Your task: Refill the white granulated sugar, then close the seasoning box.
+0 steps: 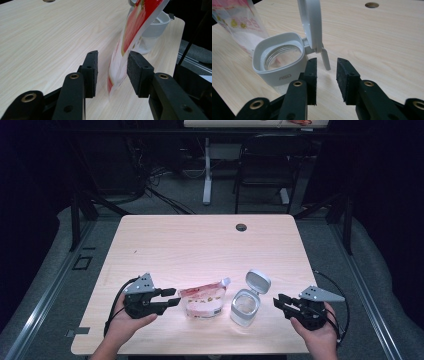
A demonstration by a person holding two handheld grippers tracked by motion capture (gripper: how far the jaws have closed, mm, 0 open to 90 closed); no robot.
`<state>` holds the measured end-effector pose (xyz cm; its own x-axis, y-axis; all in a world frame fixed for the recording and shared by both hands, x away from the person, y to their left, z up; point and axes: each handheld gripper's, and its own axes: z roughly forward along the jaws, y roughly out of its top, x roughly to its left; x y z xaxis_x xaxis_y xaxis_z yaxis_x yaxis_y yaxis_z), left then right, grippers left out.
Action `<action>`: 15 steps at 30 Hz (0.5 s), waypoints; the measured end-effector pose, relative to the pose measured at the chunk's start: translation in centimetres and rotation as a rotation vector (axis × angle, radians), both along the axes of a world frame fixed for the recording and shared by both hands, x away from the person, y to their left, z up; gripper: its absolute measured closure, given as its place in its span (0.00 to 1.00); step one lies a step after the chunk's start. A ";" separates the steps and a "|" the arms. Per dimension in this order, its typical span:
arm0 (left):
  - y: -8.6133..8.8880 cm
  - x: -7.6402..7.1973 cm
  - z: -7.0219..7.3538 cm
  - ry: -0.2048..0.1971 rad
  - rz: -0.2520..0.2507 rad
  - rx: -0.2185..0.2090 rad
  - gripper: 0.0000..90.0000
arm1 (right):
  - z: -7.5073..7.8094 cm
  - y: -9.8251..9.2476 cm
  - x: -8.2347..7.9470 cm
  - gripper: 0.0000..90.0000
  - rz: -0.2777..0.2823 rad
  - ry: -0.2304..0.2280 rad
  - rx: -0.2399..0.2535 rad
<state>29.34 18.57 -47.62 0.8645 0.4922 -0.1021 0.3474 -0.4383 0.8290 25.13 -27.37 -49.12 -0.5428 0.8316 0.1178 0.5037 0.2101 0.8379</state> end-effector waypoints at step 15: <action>0.1 -0.1 0.6 -0.040 0.018 -0.013 0.84 | 3.6 2.2 0.3 0.85 0.088 -0.058 -0.068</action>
<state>29.27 18.67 -46.98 0.8592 0.5063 -0.0741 0.3213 -0.4210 0.8482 25.45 -25.21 -45.50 -0.6180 0.7856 0.0288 0.4321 0.3089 0.8473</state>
